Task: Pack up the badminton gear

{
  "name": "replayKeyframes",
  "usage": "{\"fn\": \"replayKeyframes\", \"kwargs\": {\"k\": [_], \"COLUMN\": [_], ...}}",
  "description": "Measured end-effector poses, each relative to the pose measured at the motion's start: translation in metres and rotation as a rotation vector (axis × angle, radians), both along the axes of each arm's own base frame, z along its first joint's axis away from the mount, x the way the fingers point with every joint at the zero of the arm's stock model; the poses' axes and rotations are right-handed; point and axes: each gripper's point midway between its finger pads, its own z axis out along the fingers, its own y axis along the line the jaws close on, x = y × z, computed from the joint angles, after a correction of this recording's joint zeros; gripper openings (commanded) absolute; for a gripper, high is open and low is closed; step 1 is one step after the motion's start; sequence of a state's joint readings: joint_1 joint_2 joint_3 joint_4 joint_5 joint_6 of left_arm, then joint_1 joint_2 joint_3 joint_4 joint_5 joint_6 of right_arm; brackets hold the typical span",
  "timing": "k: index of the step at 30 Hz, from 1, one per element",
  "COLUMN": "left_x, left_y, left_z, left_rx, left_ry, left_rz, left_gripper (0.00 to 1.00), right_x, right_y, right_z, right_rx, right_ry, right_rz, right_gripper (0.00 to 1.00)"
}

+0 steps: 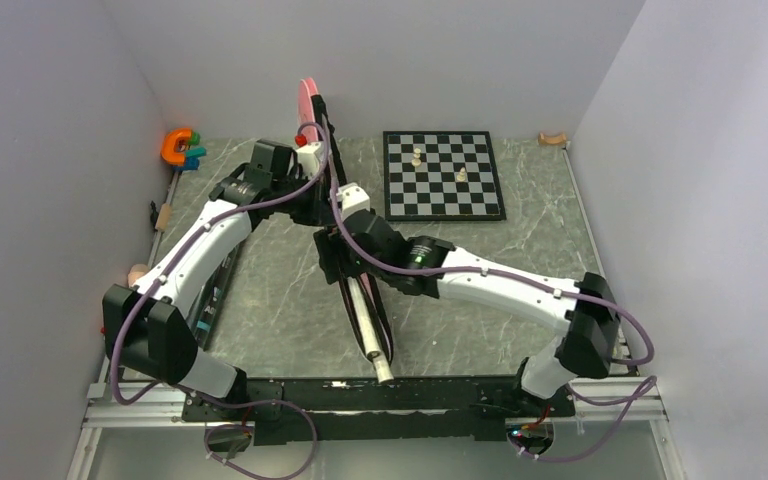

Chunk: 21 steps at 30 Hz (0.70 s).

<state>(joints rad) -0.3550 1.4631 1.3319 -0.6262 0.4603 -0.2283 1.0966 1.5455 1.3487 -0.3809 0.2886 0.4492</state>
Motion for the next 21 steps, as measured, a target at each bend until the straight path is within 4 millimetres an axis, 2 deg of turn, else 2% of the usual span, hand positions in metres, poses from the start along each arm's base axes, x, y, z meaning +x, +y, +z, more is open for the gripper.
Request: {"fn": "replayKeyframes", "kwargs": {"k": [6, 11, 17, 19, 21], "left_x": [-0.004, -0.007, -0.006, -0.006, -0.006], "left_y": [-0.005, -0.006, -0.002, -0.002, -0.001], "left_z": [0.001, 0.000, 0.001, 0.000, 0.000], "left_rx": [-0.032, -0.051, -0.051, -0.050, -0.050], "left_ry": [0.029, 0.027, 0.017, 0.019, 0.021], "left_rz": [-0.002, -0.001, 0.009, 0.009, 0.010], "left_gripper": [0.00, 0.00, 0.00, 0.00, 0.13], "right_x": [0.019, 0.026, 0.023, 0.023, 0.024], "right_y": [0.001, 0.001, 0.004, 0.001, -0.002], "right_z": [-0.016, -0.029, -0.027, -0.028, -0.028], "right_rx": [-0.108, -0.168, -0.174, -0.177, -0.180], "right_ry": [-0.073, -0.105, -0.140, -0.148, -0.157], "right_rz": [-0.030, -0.045, -0.041, -0.051, -0.062], "right_gripper": [0.72, 0.47, 0.02, 0.00, 0.00]}}
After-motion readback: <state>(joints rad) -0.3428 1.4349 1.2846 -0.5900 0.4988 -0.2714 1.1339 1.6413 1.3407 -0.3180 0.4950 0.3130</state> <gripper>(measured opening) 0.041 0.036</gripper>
